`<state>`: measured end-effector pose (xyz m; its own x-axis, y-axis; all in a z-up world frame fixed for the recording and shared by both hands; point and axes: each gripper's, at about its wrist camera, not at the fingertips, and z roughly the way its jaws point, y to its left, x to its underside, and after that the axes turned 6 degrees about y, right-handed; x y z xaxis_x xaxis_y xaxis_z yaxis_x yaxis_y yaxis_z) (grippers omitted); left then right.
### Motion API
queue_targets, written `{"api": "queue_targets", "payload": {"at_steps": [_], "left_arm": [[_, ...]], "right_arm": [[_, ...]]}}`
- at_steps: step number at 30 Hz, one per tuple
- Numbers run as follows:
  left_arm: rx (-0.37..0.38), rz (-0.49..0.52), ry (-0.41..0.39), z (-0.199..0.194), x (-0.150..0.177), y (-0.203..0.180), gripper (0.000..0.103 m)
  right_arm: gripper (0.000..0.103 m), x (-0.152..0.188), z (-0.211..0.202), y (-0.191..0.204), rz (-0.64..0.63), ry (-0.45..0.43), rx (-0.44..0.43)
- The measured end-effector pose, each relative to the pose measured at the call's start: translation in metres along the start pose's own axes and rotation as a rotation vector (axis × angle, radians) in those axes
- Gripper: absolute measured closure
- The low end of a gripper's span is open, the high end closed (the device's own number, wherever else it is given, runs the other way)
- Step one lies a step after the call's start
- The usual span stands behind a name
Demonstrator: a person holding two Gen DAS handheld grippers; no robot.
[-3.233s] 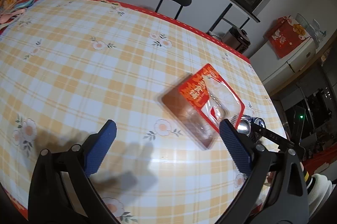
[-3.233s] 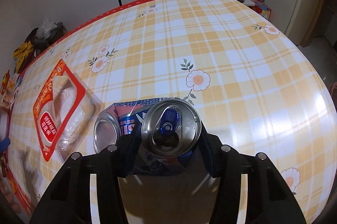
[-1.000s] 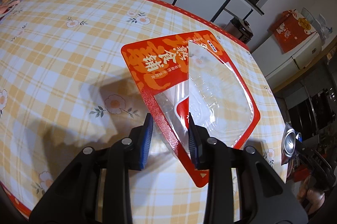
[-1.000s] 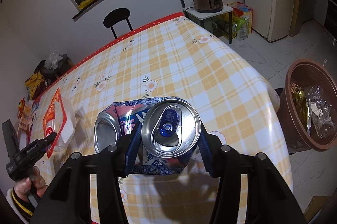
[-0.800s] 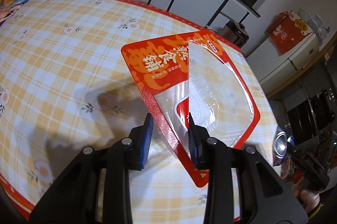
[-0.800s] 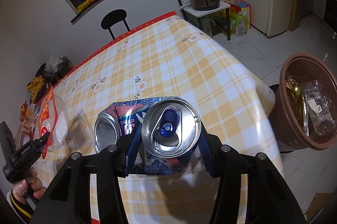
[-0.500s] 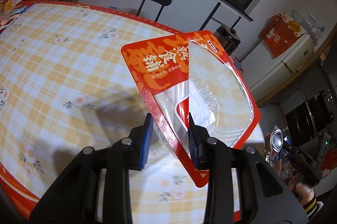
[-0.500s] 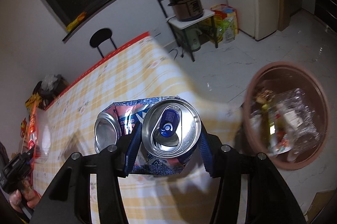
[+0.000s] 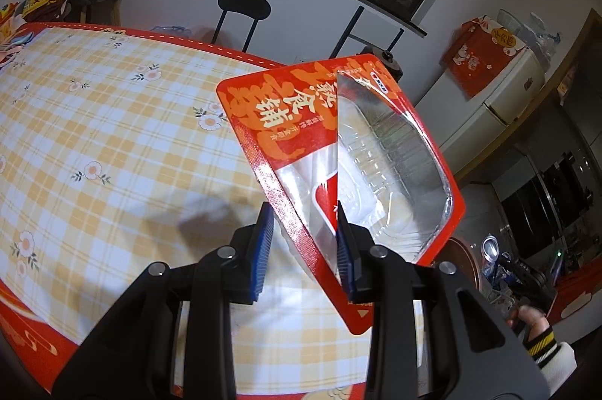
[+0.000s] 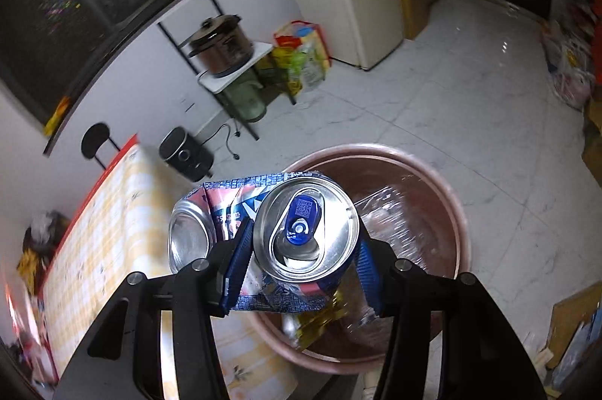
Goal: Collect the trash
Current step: 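Carry the crushed can over the bin and release it with the right gripper, then carry the plastic food tray over the bin and open the left gripper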
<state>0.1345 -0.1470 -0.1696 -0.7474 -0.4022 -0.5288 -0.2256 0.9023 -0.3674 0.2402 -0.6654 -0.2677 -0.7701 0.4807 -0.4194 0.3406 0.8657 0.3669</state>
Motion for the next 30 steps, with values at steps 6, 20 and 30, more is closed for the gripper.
{"api": "queue_targets", "payload": {"at_steps": [6,20,30], "left_arm": [[-0.015,0.000,-0.002,-0.007,0.013,-0.012,0.070],[0.084,0.178,0.008,-0.009,0.015,-0.077,0.069],[0.209,0.370,0.063,0.017,0.026,-0.165,0.069]], "right_arm": [[0.048,-0.013,0.011,-0.006,0.015,0.018,-0.046],[0.005,-0.020,-0.097,0.031,-0.227,-0.174,-0.127],[0.005,-0.016,-0.175,0.005,-0.274,-0.289,-0.069]]}}
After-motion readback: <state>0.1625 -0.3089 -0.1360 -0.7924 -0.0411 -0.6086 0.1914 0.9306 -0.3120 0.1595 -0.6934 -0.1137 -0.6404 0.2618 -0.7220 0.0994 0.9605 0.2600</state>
